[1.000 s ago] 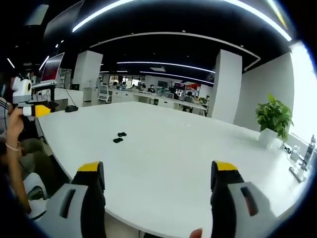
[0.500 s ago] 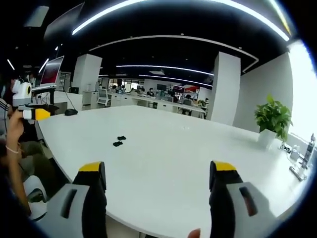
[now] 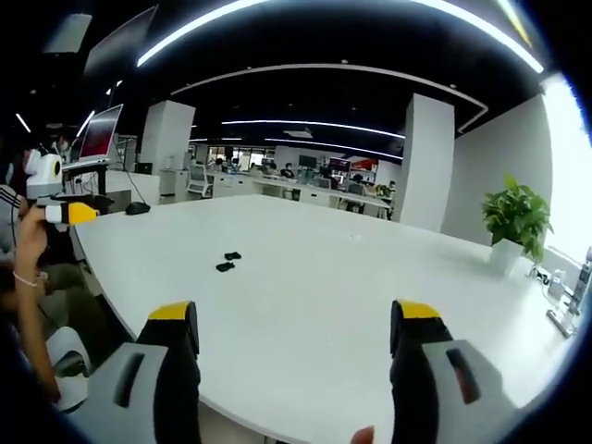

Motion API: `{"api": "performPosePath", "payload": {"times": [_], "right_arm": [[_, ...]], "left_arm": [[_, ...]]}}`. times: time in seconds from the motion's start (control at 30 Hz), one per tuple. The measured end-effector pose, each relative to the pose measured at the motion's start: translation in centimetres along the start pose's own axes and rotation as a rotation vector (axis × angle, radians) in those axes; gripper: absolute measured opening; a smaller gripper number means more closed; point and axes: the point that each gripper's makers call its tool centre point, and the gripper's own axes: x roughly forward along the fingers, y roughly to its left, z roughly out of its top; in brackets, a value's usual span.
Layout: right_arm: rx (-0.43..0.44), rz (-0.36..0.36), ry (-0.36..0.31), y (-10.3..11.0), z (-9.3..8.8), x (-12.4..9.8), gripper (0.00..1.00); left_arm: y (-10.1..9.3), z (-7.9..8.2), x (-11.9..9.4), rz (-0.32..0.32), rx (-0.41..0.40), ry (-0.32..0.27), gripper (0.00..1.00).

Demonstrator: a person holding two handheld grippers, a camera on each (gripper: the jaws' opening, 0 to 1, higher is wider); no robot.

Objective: Snap the two parts of the plastic buckle together until the buckle closes and remains connected.

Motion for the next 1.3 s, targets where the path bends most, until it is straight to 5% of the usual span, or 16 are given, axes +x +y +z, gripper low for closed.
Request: {"api": "performPosePath", "payload": {"times": [1.3], "right_arm": [[0.062, 0.069, -0.002, 0.7, -1.5, 2.7, 0.84]], "left_arm": [[-1.4, -0.2, 1.0, -0.034, 0.008, 0.014, 0.83]]}}
